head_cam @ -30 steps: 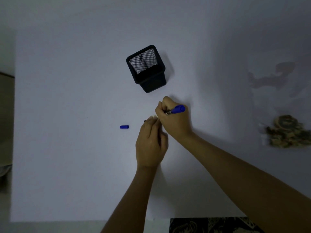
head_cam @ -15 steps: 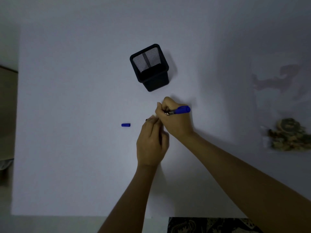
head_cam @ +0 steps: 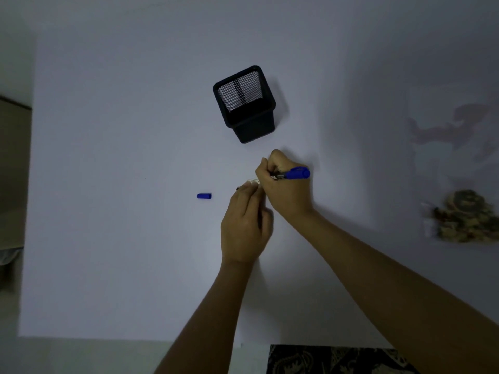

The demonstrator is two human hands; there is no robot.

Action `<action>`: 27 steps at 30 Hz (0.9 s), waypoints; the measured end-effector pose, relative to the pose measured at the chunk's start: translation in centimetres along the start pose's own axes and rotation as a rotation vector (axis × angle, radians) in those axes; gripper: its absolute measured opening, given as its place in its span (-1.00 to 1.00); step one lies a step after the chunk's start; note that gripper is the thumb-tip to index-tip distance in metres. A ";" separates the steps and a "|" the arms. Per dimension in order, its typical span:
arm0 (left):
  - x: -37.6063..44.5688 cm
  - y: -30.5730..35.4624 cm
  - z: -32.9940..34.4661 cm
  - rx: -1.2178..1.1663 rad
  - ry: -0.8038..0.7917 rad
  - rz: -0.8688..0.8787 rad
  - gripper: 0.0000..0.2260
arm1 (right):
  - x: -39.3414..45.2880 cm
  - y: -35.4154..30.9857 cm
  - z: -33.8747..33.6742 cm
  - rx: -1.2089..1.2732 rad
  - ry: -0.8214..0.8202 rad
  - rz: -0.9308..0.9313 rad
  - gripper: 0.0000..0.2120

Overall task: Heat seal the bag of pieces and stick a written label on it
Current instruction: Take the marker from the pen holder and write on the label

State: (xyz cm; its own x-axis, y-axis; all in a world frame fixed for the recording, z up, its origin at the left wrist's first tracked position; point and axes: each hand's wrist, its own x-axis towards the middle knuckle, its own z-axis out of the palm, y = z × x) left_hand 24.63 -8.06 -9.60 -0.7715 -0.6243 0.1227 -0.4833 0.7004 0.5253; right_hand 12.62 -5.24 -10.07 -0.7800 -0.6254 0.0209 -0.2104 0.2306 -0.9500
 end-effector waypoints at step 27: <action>1.9 0.4 -1.4 0.189 -0.033 0.152 -0.84 | 3.0 -3.8 -4.6 0.154 0.000 0.577 -0.68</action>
State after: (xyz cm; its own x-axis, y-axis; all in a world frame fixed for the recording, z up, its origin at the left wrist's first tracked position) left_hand 23.53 -9.46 -8.01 -0.8528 -0.4975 0.1590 -0.4270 0.8395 0.3361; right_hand 8.35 -4.55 -4.96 -0.7428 -0.4312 -0.5122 0.3353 0.4226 -0.8420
